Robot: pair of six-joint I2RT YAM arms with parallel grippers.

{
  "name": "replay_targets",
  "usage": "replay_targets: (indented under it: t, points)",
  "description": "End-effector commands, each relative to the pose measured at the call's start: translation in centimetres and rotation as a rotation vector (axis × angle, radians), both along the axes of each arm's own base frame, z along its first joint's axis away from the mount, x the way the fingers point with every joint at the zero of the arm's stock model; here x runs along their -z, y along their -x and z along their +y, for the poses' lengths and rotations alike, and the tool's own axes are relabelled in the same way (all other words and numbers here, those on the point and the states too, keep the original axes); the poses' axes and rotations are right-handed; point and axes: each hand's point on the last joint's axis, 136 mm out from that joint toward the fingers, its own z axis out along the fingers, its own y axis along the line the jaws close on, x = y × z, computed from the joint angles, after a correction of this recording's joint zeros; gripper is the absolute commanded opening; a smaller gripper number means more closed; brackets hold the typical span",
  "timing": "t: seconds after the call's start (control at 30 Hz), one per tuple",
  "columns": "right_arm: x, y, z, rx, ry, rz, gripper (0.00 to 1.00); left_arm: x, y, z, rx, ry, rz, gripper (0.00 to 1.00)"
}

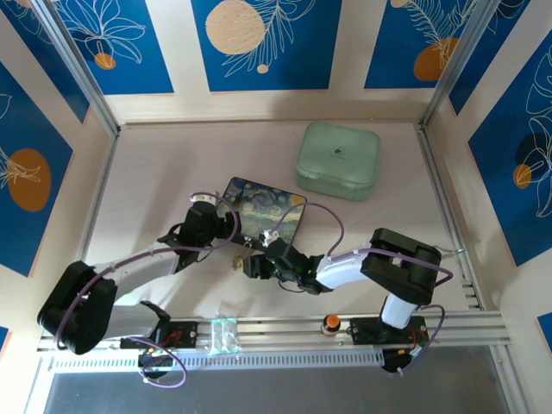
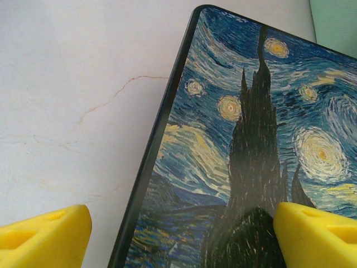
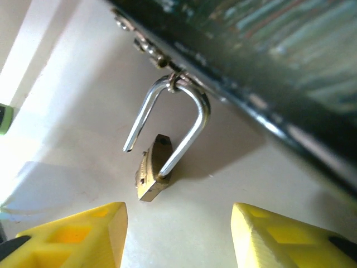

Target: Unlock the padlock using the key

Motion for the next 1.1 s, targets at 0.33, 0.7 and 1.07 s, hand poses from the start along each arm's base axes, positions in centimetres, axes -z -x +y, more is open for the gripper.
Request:
replay_targets:
  t: [0.33,0.7,1.07]
  points:
    - [4.9,3.2,-0.5,0.029,0.122,0.168,0.58,1.6,1.4,0.8,-0.015,-0.005,0.07,0.78]
    - [6.3,1.4,0.5,0.112,0.206,0.145,0.51,1.7,1.5,1.0,-0.024,-0.001,0.073,0.78]
    - [8.7,0.1,-3.7,0.309,0.337,0.204,0.51,1.5,1.5,1.0,-0.022,-0.006,0.067,0.78]
